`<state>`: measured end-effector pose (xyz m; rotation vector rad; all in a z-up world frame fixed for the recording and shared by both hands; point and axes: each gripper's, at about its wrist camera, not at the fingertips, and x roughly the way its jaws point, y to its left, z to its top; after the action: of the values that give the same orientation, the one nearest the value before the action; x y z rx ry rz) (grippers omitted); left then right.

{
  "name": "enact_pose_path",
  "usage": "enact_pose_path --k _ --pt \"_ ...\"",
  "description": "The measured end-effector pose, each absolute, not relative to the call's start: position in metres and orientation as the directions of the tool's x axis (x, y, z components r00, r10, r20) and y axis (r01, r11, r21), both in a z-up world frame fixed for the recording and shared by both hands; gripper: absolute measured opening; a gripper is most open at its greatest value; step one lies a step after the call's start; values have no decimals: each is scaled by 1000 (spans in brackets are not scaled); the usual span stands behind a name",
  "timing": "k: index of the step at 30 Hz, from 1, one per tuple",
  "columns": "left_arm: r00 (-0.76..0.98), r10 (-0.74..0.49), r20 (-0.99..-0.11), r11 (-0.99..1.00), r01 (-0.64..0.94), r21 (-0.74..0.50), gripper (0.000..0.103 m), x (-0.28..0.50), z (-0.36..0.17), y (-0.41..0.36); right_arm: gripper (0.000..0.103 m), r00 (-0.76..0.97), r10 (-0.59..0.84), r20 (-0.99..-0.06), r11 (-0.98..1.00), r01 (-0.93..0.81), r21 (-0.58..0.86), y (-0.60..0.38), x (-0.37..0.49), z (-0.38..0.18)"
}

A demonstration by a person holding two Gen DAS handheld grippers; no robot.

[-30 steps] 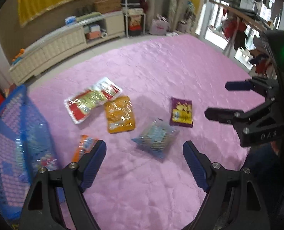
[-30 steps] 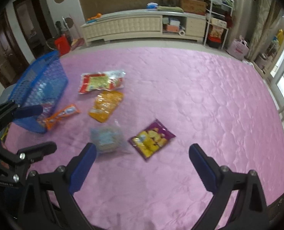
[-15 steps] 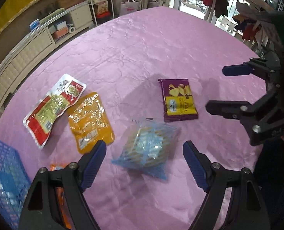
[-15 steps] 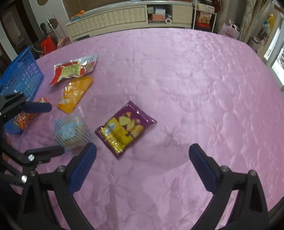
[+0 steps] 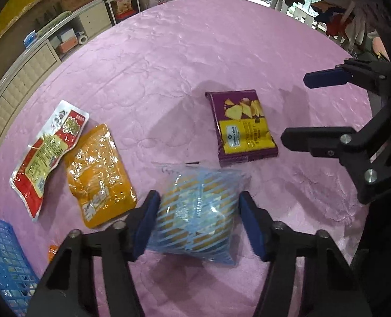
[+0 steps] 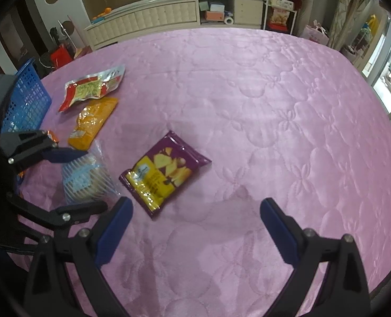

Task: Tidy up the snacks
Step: 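Close the left tool on the clear blue-striped biscuit bag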

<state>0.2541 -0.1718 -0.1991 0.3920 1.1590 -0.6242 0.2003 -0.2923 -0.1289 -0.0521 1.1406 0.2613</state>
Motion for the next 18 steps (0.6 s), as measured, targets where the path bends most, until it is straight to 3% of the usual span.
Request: enact_pose_path --k 9,18 --pt "307 -246 -920 843 536 -46 52 249 -195 -159 99 377 173 -910 969 -232 88 -288 202 -135" --pt "400 -216 -891 903 428 -27 52 238 -181 -137 99 320 224 -921 970 -164 179 -282 215 -144"
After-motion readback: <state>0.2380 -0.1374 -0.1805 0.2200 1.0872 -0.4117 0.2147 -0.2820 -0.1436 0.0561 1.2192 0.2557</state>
